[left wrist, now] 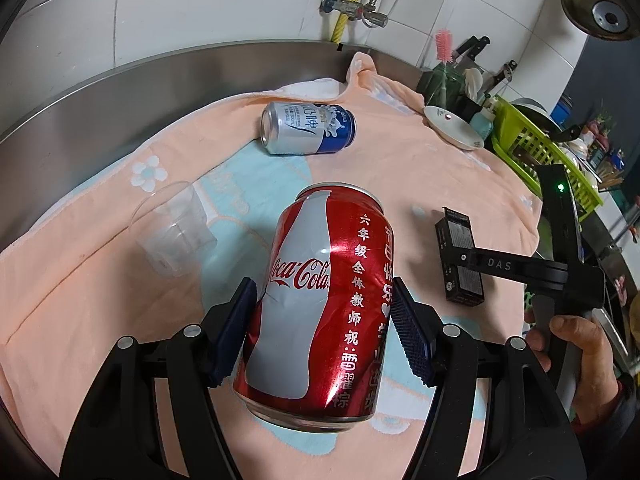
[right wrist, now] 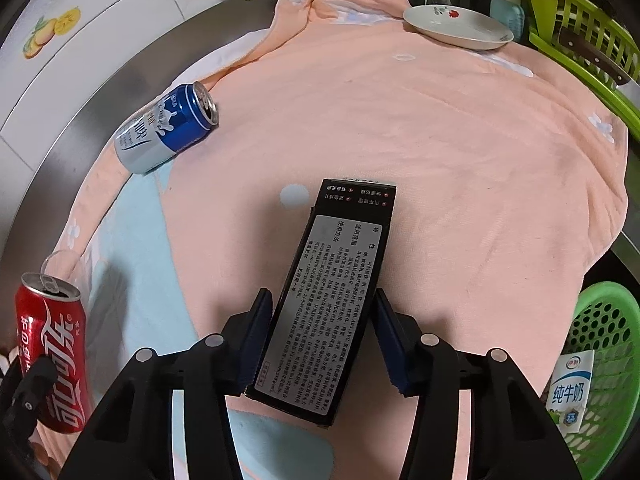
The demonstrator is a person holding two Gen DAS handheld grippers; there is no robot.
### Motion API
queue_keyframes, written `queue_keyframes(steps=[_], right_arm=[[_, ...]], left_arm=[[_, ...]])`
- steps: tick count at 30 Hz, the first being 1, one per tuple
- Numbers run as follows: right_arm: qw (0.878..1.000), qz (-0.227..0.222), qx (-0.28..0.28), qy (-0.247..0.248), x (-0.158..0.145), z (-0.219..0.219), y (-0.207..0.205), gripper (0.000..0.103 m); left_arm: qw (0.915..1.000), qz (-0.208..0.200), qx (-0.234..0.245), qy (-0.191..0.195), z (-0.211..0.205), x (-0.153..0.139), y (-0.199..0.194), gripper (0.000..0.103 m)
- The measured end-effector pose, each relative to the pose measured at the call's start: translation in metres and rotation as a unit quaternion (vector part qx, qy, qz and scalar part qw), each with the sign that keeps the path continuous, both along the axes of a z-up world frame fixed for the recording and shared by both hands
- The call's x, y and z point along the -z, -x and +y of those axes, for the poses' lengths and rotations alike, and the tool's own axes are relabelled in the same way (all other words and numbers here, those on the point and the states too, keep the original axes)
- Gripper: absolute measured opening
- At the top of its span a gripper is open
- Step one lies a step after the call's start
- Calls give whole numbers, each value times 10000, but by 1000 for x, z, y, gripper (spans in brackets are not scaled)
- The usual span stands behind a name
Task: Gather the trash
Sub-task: 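Lift the can and black box and carry both over the green basket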
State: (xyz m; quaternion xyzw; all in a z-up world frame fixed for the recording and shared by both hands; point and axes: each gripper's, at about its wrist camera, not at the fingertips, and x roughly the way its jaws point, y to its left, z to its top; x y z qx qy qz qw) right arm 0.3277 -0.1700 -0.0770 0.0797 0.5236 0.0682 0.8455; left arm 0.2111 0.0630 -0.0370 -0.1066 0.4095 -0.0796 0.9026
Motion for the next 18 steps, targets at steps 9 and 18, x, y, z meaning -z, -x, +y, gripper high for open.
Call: queue_keyframes(steps=[9, 18], right_arm=[[9993, -174, -310, 108, -3, 6, 20, 46], [9978, -307, -574, -75, -9, 7, 44, 46]], left_arm=[[10000, 15, -37, 33, 2, 0, 6, 66], [9999, -2, -31, 102, 0, -2, 12, 66]])
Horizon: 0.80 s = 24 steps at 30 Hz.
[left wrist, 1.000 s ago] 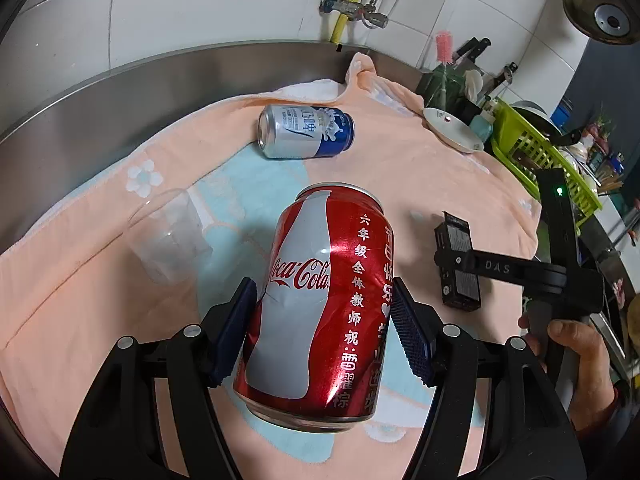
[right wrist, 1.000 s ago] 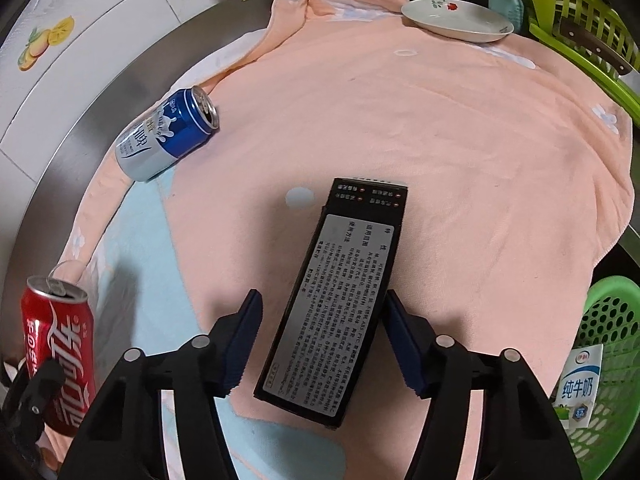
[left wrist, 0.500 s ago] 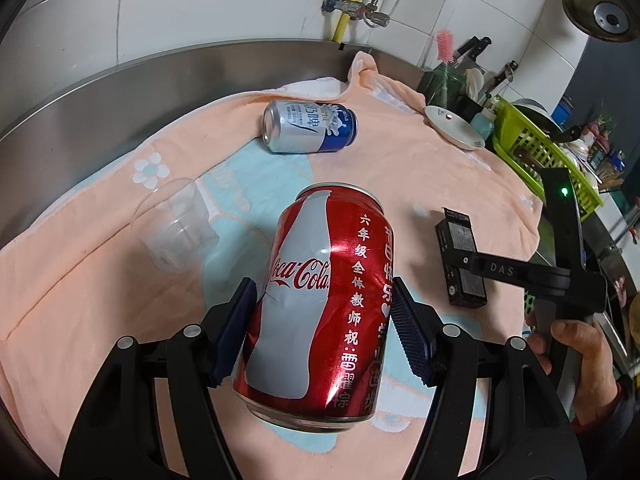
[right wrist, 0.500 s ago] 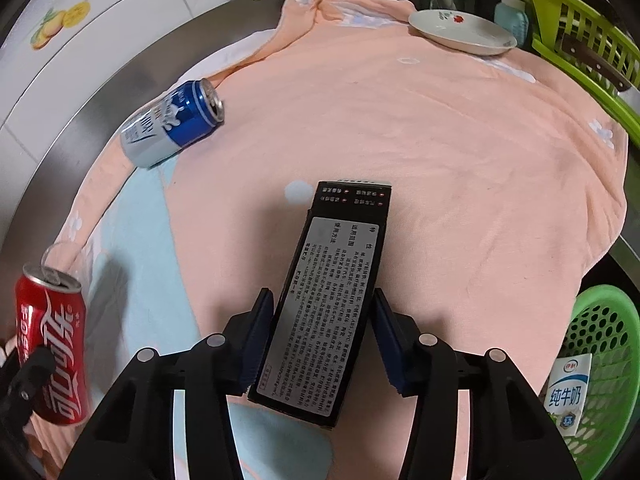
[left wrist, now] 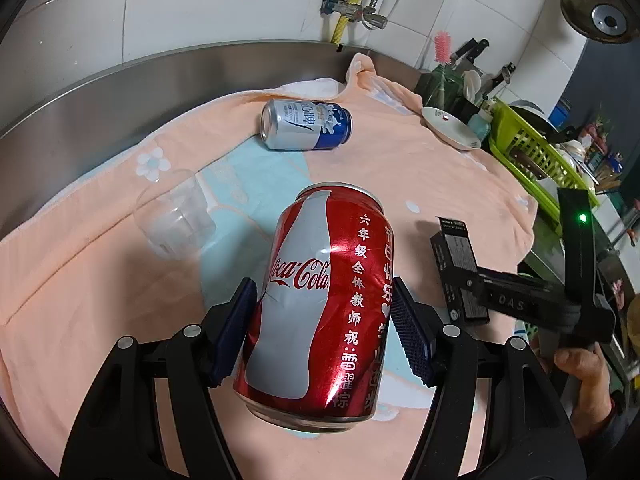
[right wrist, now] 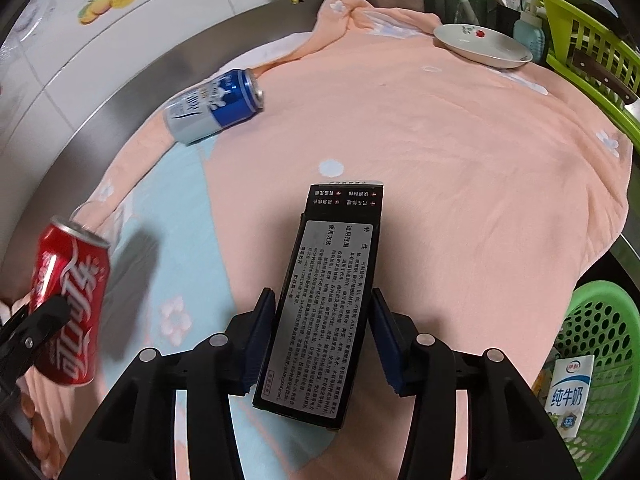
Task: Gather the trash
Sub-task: 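Lift the can and black box and carry both over the green basket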
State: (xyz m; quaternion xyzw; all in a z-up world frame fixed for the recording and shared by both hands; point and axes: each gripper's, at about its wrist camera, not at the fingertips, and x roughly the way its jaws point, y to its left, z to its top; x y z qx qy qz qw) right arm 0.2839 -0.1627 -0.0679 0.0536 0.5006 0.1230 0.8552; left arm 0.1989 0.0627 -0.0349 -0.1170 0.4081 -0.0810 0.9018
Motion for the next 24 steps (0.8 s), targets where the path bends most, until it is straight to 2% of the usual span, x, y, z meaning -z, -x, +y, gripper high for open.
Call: queue_keyframes(steps=[14, 24], right_arm=[[9988, -242, -340, -240, -13, -9, 53, 46], [9990, -401, -9, -217, -18, -62, 93, 46]], left_arm=[[9997, -37, 221, 130, -26, -3, 19, 66], [9976, -3, 670, 154, -75, -3, 27, 66]])
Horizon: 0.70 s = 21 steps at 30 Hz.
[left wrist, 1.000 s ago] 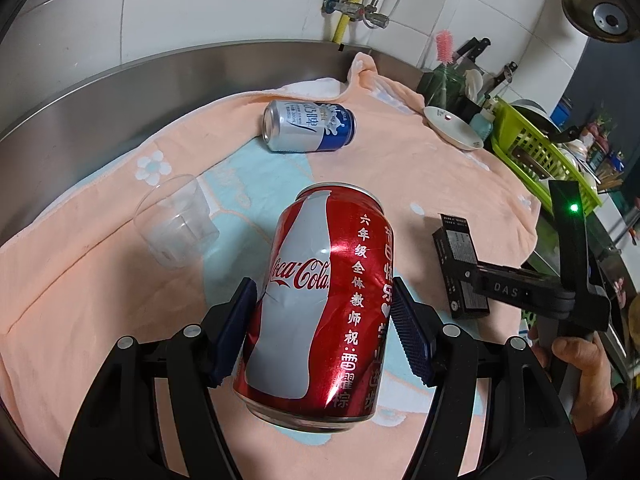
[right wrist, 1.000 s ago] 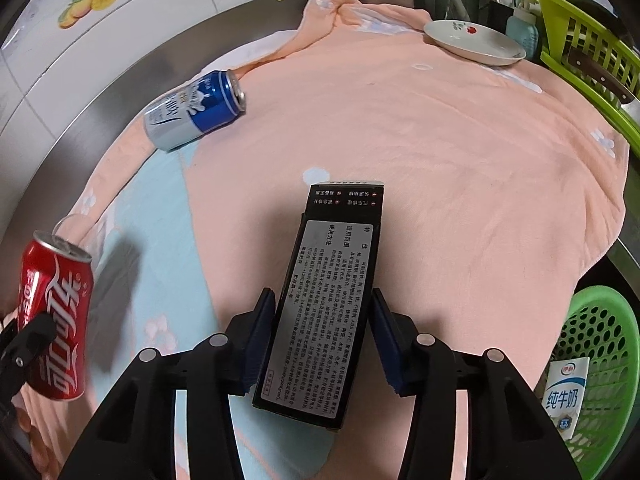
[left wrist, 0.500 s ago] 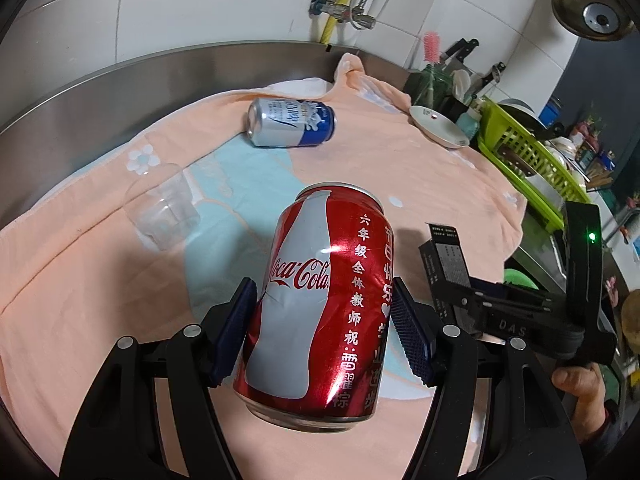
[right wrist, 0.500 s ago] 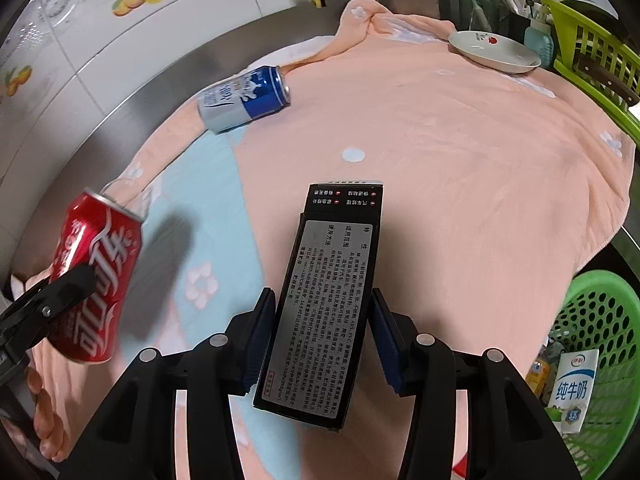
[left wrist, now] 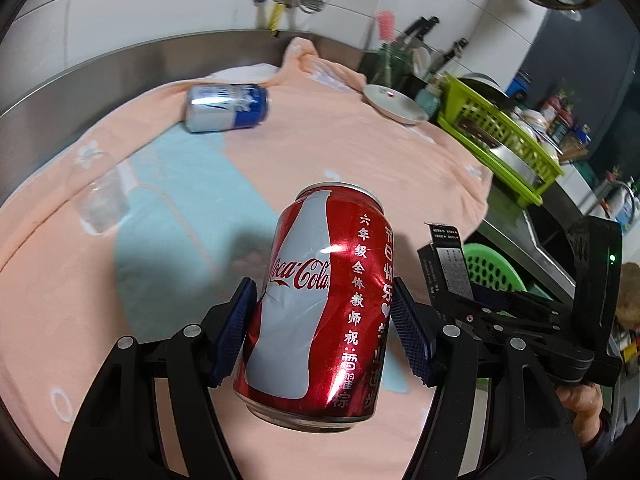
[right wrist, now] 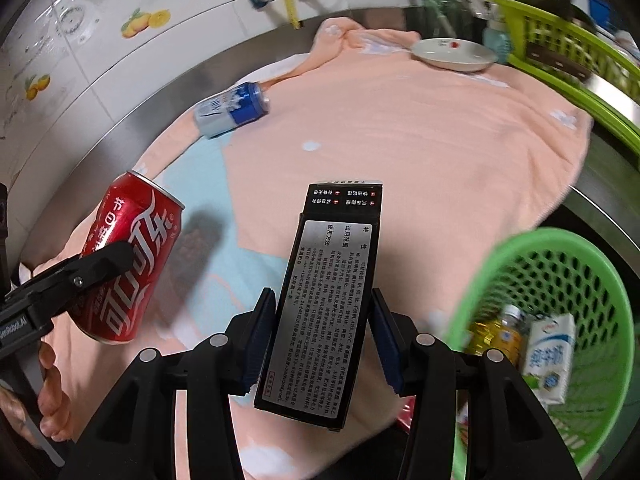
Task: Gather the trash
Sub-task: 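Lift the can and black box and carry both over the green basket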
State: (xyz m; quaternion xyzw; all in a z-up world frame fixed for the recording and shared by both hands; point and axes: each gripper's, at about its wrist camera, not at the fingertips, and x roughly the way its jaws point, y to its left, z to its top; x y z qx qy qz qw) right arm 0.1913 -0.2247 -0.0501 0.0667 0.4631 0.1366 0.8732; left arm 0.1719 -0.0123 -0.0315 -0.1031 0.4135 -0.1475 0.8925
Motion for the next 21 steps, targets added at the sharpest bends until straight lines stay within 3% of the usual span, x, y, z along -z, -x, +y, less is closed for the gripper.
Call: queue_keyframes(steps=[13, 21], right_arm=[[9954, 178, 920, 180, 24, -112, 42, 46], [9905, 289, 1303, 333, 42, -156, 61, 46]], left_arm=[[9973, 60, 727, -62, -85, 0, 5, 66], [9932, 95, 1153, -119, -139, 2, 5, 66]])
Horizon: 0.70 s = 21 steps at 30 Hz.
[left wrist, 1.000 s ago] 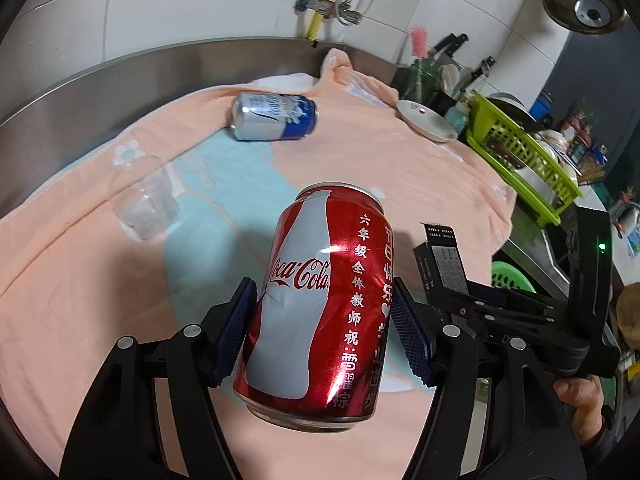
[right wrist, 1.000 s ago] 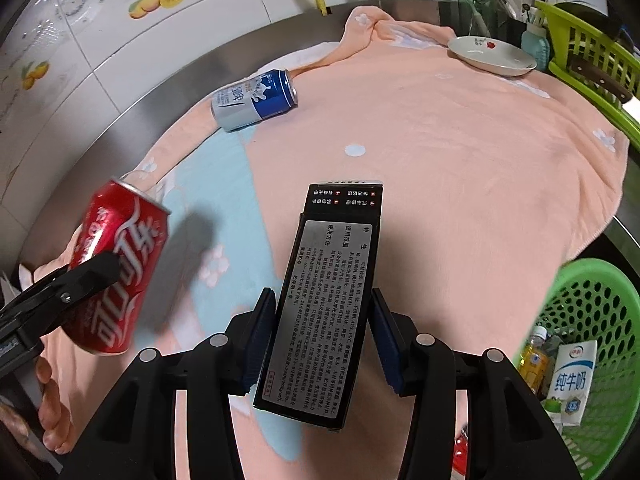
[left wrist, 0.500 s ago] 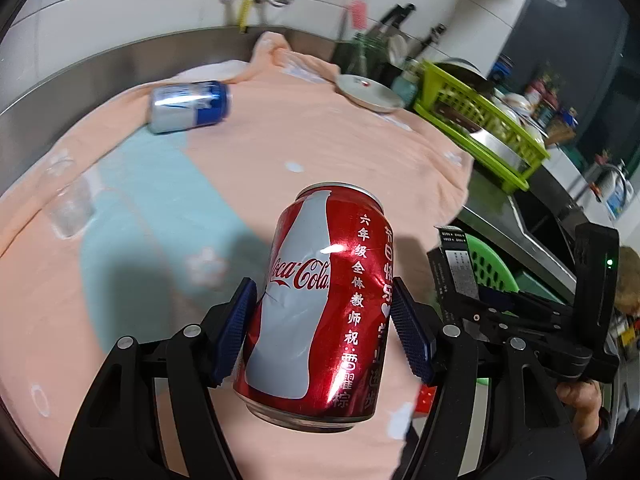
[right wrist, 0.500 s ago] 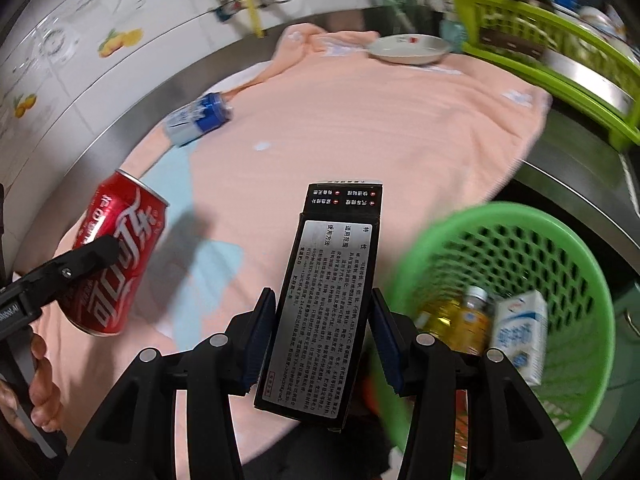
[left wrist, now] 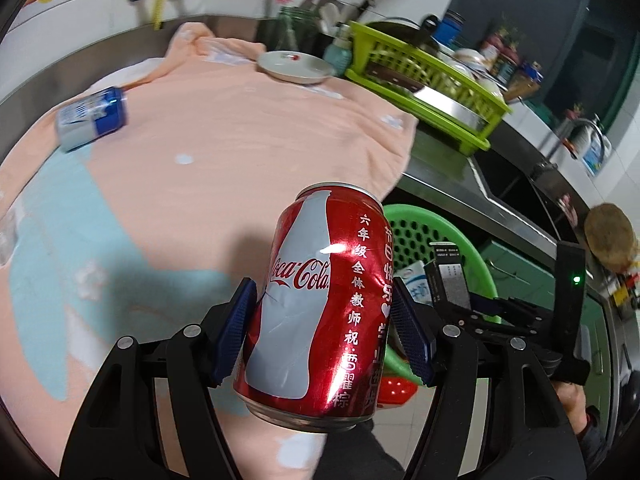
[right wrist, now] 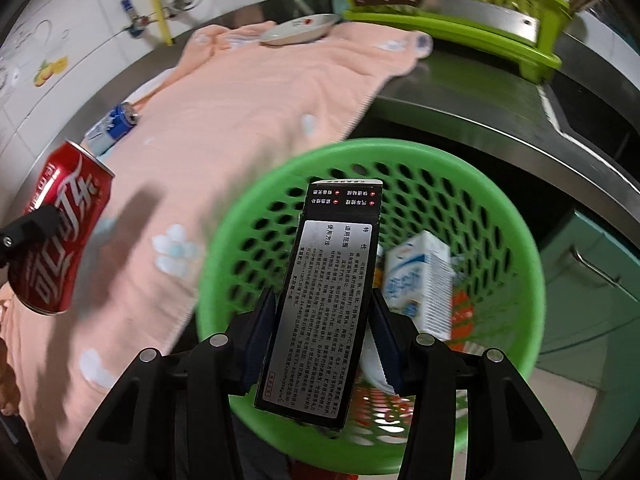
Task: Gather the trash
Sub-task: 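Lift the can and black box and carry both over the green basket, then open both tools to drop the can and black box into the basket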
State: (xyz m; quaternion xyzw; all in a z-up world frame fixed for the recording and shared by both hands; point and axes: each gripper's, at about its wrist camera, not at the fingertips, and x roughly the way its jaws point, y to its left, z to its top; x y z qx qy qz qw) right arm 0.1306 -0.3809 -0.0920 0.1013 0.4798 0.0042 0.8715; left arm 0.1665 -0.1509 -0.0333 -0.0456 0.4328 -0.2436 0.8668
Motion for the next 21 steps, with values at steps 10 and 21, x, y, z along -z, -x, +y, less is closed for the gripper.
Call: queue_keyframes(steps=[10, 21], right_arm=[[9993, 202, 296, -146, 22, -30, 5, 46], [9983, 279, 394, -322, 35, -43, 10, 47]], left_arm=[[9990, 160, 419, 13, -54, 6, -4, 66], [9964, 256, 808, -63, -108, 20, -12, 66]])
